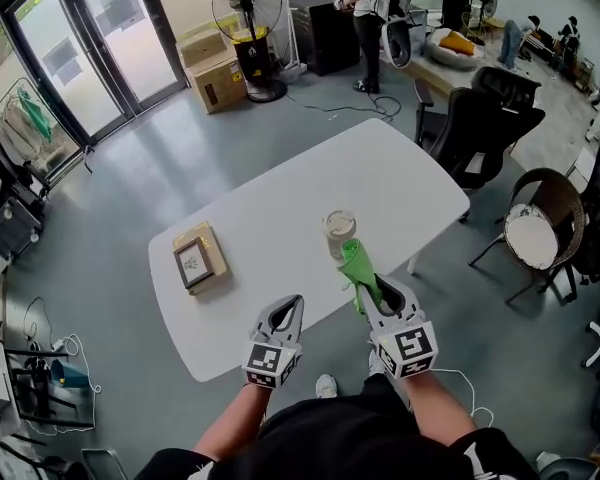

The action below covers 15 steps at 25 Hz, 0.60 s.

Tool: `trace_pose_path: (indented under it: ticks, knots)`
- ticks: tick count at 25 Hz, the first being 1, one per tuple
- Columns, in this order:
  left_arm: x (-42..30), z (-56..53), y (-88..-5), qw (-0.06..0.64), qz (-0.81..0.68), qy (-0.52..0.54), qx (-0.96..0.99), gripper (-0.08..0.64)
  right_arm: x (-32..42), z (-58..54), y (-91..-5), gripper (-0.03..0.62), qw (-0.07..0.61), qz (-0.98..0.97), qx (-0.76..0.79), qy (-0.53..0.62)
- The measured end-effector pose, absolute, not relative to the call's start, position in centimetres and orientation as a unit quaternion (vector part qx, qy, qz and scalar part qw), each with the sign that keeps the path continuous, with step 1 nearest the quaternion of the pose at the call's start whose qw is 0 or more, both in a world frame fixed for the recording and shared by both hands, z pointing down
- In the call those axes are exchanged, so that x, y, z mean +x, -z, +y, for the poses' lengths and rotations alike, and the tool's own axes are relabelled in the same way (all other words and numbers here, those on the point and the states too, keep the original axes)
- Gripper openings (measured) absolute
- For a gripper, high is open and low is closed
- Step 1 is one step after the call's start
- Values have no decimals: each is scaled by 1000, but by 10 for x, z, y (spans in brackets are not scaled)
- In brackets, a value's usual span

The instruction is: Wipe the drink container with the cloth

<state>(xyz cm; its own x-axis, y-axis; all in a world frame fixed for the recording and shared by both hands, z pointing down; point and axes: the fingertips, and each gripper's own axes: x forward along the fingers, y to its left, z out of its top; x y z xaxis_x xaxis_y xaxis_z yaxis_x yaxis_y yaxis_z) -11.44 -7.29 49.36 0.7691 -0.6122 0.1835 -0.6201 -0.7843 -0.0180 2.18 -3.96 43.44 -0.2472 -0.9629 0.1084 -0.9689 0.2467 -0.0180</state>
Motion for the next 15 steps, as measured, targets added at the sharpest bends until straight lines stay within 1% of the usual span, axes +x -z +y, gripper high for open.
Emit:
trace_pose_path:
  ticks: [10,15]
  knots:
    - [-70,-131,-494,26,-389,-94,916,14,69,-115,-450,98,43,-829,556,-52]
    - [-60,-144,-505,40,-422,-109,899,14,78,-142,-463,98,47,-852,516,-71]
